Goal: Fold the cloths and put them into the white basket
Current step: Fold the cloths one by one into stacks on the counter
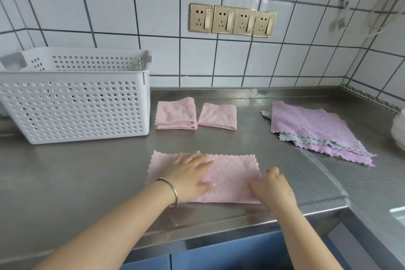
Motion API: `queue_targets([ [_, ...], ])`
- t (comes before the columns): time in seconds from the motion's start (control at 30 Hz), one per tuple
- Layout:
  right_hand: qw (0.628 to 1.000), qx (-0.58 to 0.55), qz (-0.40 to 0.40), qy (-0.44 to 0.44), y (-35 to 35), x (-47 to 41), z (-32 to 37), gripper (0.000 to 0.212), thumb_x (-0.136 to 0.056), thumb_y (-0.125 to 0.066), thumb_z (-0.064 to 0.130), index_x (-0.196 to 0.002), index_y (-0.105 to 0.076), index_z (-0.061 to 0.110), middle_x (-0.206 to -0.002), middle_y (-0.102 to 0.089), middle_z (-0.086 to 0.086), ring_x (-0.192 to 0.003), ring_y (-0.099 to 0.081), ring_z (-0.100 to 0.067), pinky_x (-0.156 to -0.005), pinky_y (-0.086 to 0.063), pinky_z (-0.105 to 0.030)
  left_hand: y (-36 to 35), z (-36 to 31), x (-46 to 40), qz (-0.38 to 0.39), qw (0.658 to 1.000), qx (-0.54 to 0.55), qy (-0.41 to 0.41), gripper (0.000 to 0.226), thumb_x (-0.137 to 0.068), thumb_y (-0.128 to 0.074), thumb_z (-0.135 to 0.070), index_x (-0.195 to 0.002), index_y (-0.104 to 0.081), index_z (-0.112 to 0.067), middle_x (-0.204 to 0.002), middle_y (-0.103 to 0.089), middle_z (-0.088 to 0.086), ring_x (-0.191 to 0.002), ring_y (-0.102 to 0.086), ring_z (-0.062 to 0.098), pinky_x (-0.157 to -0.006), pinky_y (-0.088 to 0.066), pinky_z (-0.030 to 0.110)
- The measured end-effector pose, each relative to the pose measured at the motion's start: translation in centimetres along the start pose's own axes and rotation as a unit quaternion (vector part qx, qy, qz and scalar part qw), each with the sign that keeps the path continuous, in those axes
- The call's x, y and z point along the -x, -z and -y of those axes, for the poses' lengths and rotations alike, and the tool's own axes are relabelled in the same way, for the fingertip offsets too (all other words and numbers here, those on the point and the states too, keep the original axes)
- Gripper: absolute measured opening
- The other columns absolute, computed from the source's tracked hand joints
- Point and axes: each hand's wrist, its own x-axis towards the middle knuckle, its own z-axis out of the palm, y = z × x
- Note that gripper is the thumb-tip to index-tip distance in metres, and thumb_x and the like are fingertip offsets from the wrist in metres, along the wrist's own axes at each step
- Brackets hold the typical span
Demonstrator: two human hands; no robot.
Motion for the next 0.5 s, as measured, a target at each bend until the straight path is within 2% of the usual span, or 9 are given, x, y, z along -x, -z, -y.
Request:
queue_targets([
  [0.13,0.999,0.03,0.027,-0.02,0.1,1.0,0.0,0.042,-0.084,-0.046,0.025,-0.121,-0.04,0.005,-0.122,-0.054,-0.011,-0.109,-0.054,-0.03,-0.079,-0.039,-0.033,-1.2,-0.6,0.0,0.056,0.998,-0.003,0.021,0.077,-0.084,-0.027,-0.071,-0.147,0.002,-0.038,-0.158,0.014,-0.005,-0.145,0.017,0.016,-0.118,0.006,0.049],
  [0.27,1.0,0.024,0.01,-0.011,0.0,1.1,-0.4,0.047,-0.084,-0.05,0.023,-0.126,-0.037,0.008,-0.118,-0.058,-0.01,-0.105,-0.055,-0.029,-0.073,-0.038,-0.031,-1.7,-0.6,-0.3,0.044,0.999,-0.014,0.022,0.079,-0.079,-0.027,-0.077,-0.144,0.005,-0.046,-0.157,0.017,-0.002,-0.145,0.018,0.021,-0.118,0.006,0.047],
  [0.4,0.99,-0.05,-0.101,0.085,-0.8,1.9,0.2,0.047,-0.089,-0.042,0.009,-0.135,-0.035,0.015,-0.113,-0.06,-0.012,-0.096,-0.058,-0.03,-0.069,-0.038,-0.03,-1.2,-0.6,-0.6,0.067,0.996,0.03,0.041,0.072,-0.081,-0.02,-0.076,-0.144,-0.002,-0.047,-0.158,0.012,-0.004,-0.145,0.015,0.023,-0.118,0.005,0.048],
  [0.47,0.966,-0.065,-0.192,0.162,-1.2,2.4,1.4,0.049,-0.086,-0.047,0.003,-0.133,-0.041,0.016,-0.111,-0.061,-0.009,-0.085,-0.061,-0.031,-0.063,-0.037,-0.03,0.0,-1.4,-0.8,0.032,0.987,0.142,0.069,0.065,-0.087,-0.013,-0.067,-0.145,-0.019,-0.039,-0.159,-0.005,-0.002,-0.147,0.004,0.024,-0.119,-0.001,0.045],
  [0.5,0.945,-0.072,-0.234,0.217,-1.6,2.5,2.2,0.049,-0.083,-0.05,-0.002,-0.128,-0.047,0.015,-0.107,-0.062,-0.008,-0.077,-0.062,-0.032,-0.059,-0.038,-0.03,0.8,-1.7,-0.9,-0.006,0.967,0.233,0.098,0.062,-0.091,-0.016,-0.062,-0.143,-0.032,-0.031,-0.156,-0.02,0.002,-0.146,-0.008,0.024,-0.119,-0.008,0.041],
])
